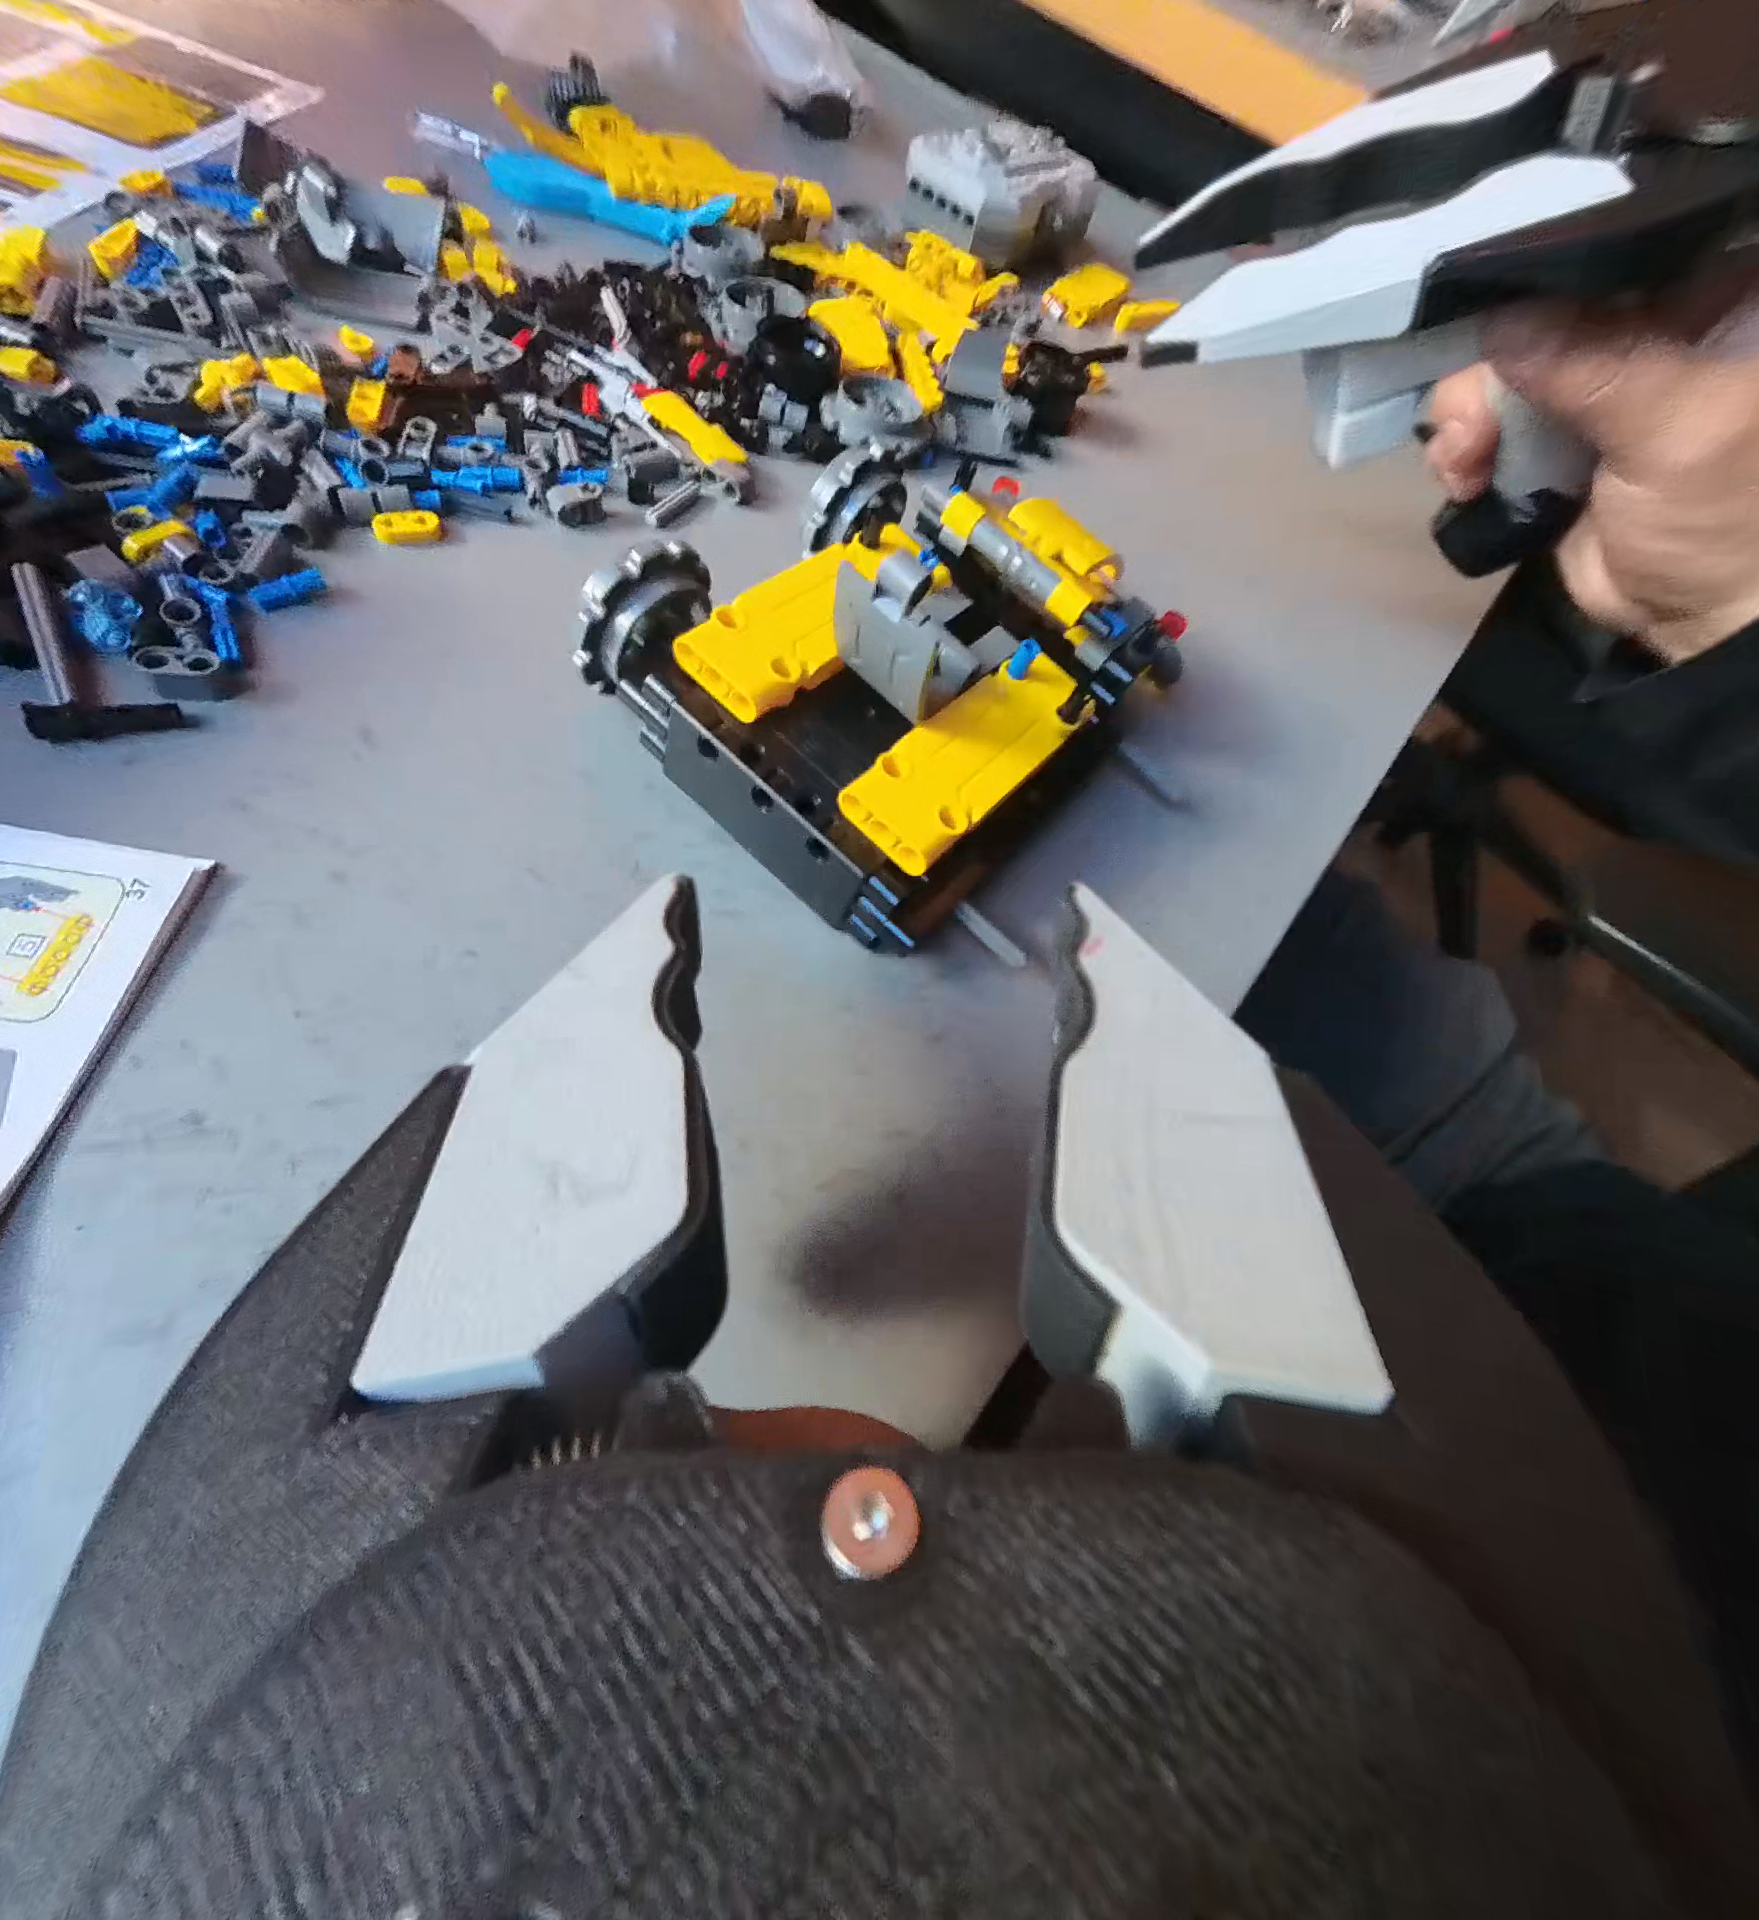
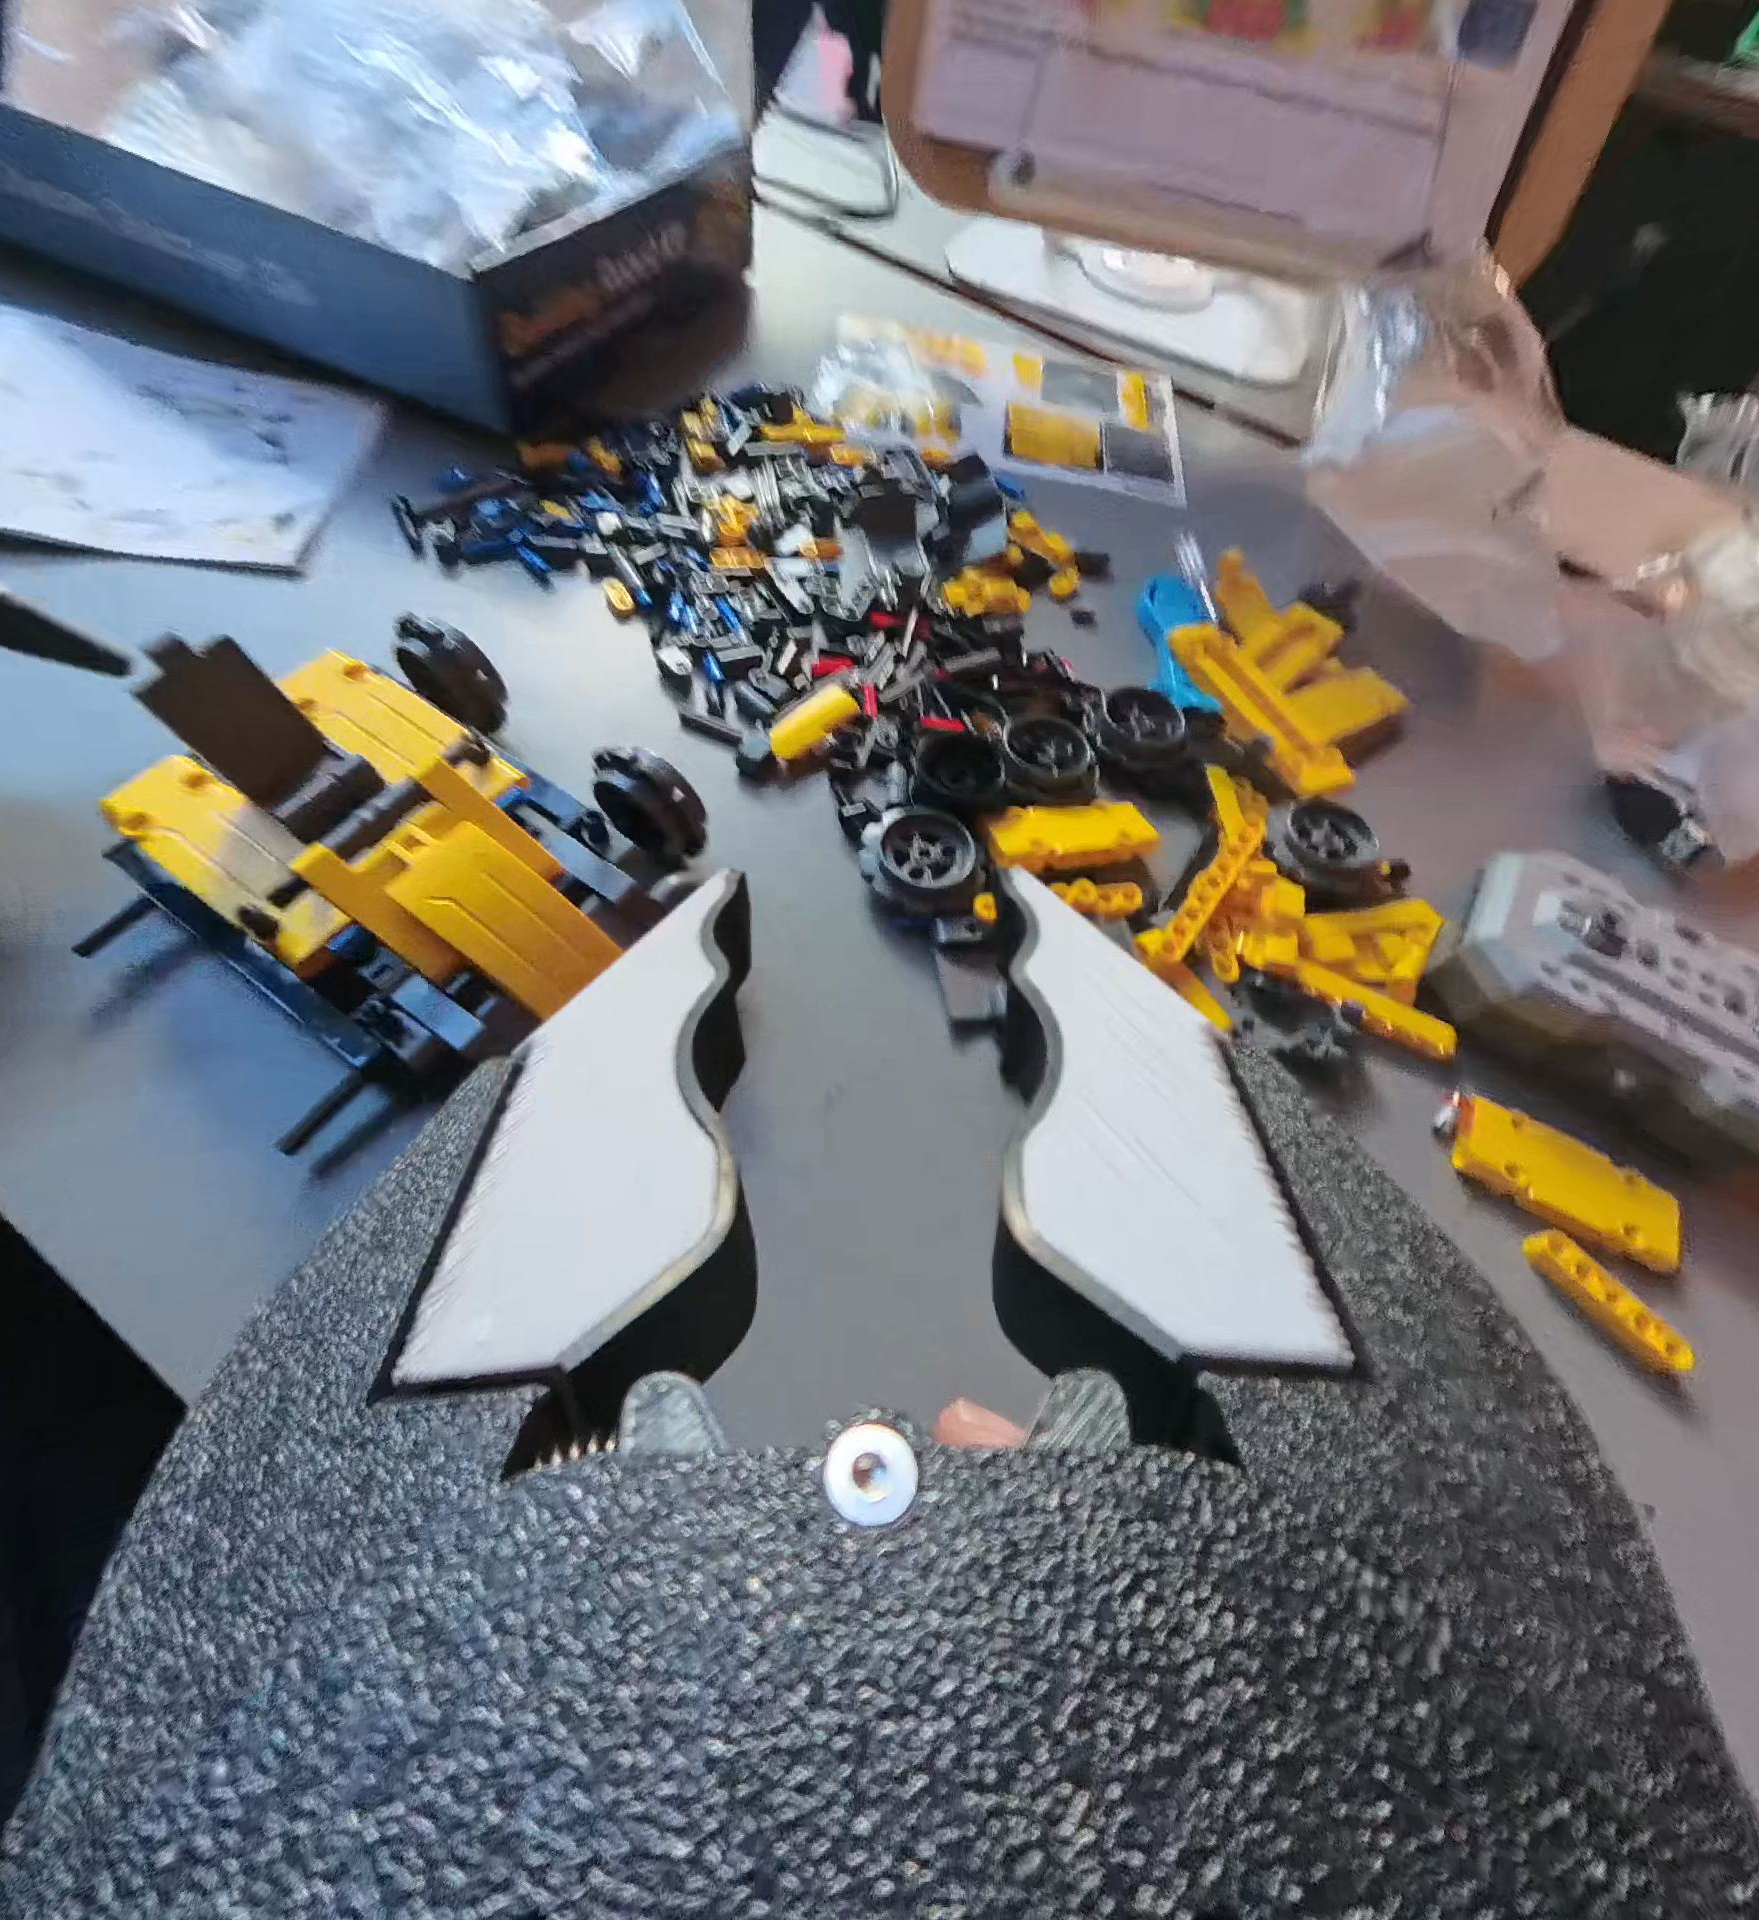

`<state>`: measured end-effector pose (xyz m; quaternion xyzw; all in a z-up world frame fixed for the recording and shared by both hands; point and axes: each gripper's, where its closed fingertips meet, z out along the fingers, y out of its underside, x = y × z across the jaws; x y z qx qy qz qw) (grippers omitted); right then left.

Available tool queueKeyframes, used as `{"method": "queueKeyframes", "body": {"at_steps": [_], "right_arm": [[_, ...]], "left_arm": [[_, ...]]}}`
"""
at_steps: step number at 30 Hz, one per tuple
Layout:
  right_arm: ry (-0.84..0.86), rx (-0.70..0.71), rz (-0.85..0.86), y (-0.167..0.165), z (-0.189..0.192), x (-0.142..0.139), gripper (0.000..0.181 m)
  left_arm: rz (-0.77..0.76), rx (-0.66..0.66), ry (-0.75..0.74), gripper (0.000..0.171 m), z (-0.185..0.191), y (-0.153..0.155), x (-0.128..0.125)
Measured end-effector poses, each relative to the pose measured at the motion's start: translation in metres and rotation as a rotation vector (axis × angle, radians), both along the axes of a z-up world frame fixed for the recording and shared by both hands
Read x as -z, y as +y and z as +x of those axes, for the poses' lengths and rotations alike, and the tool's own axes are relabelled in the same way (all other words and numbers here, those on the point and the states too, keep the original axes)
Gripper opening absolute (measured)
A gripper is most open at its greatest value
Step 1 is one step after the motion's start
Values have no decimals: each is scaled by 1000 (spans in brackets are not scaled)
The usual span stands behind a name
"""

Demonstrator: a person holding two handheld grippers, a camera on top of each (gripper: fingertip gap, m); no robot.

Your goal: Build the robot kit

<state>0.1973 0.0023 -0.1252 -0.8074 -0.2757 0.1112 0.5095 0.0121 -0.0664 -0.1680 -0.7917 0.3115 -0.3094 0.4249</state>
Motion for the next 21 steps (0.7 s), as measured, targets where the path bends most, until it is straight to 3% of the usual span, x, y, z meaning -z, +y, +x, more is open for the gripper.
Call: {"method": "queueKeyframes", "body": {"at_steps": [3, 7, 8, 9, 14, 19, 21], "right_arm": [[-15, -19, -128, -7, -3, 24, 42], [-12, -432, -144, -65, -58, 26, 15], [-34, -484, -117, -75, -66, 24, 2], [-58, -490, -99, -77, -69, 23, 2], [-44, -351, -33, -55, -53, 9, 23], [44, -160, 30, -25, -25, -7, 71], [60, -105, 12, -18, -14, -3, 76]], "left_arm": [[18, -82, 9, 66, -10, 10, -1], [67, -269, -128, 71, -35, 33, -25], [80, -298, -172, 69, -41, 37, -32], [88, -326, -196, 68, -45, 40, -36], [119, -327, -188, 69, -47, 40, -39], [152, -294, -163, 71, -45, 36, -40], [152, -280, -168, 72, -45, 35, -41]]}}
